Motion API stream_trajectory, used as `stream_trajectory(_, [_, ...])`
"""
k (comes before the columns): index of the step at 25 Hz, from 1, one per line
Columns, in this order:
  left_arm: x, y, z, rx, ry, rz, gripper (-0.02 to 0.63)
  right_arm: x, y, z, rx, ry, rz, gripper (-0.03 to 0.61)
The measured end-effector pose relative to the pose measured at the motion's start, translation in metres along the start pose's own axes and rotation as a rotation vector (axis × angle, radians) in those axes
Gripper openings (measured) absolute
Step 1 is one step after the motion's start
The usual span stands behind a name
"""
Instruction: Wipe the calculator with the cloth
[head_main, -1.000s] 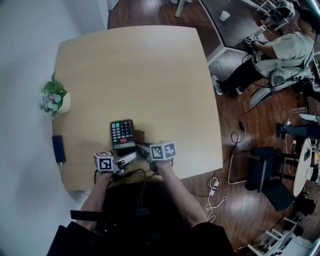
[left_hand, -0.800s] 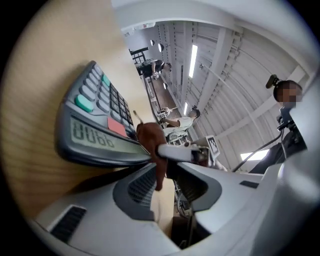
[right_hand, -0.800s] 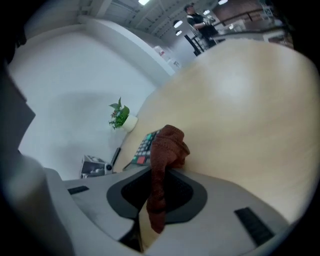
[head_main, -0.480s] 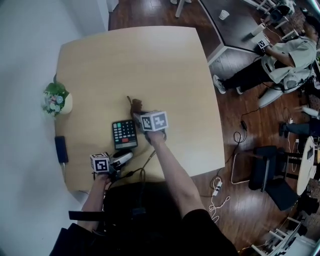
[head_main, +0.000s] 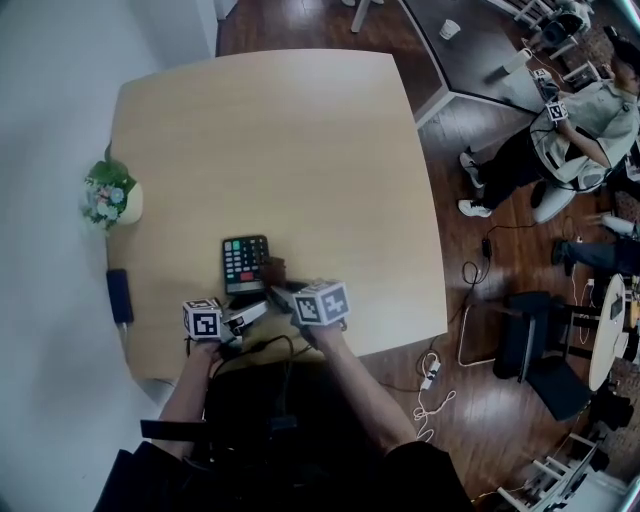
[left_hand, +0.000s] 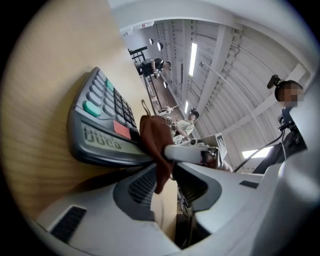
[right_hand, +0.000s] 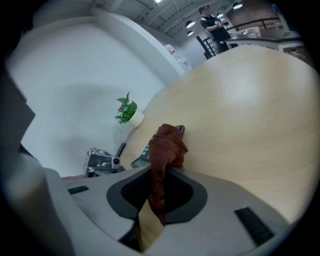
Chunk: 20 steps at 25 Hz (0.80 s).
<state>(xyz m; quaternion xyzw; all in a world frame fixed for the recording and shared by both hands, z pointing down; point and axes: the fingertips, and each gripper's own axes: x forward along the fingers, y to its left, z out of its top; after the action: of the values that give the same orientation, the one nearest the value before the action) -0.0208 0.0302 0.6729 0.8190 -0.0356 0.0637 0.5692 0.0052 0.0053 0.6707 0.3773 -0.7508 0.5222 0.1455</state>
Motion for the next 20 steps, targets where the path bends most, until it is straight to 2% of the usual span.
stream_trajectory(3, [0.000, 0.000, 0.001, 0.001, 0.000, 0.002, 0.120, -0.012, 0.000, 0.003, -0.008, -0.018, 0.006, 0.061])
stream_trajectory(7, [0.000, 0.000, 0.000, 0.004, -0.005, 0.007, 0.120, -0.002, -0.039, 0.080, -0.061, -0.180, -0.102, 0.061])
stream_trajectory(8, [0.000, 0.000, -0.001, 0.004, -0.006, 0.006, 0.120, 0.006, -0.049, 0.097, -0.058, -0.201, -0.119, 0.061])
stream_trajectory(10, [0.000, 0.002, -0.001, -0.001, -0.011, 0.007, 0.120, 0.025, -0.059, 0.111, -0.057, -0.178, -0.128, 0.061])
stream_trajectory(13, [0.001, 0.001, 0.001, -0.015, -0.022, 0.013, 0.121, 0.039, -0.052, 0.094, -0.057, -0.094, -0.104, 0.063])
stream_trajectory(15, [0.001, 0.000, 0.003, -0.020, -0.032, 0.015, 0.121, 0.030, -0.039, 0.072, -0.017, -0.085, -0.080, 0.061])
stream_trajectory(20, [-0.002, 0.002, 0.008, -0.023, -0.055, 0.034, 0.121, -0.001, -0.001, -0.007, 0.101, -0.061, 0.017, 0.061])
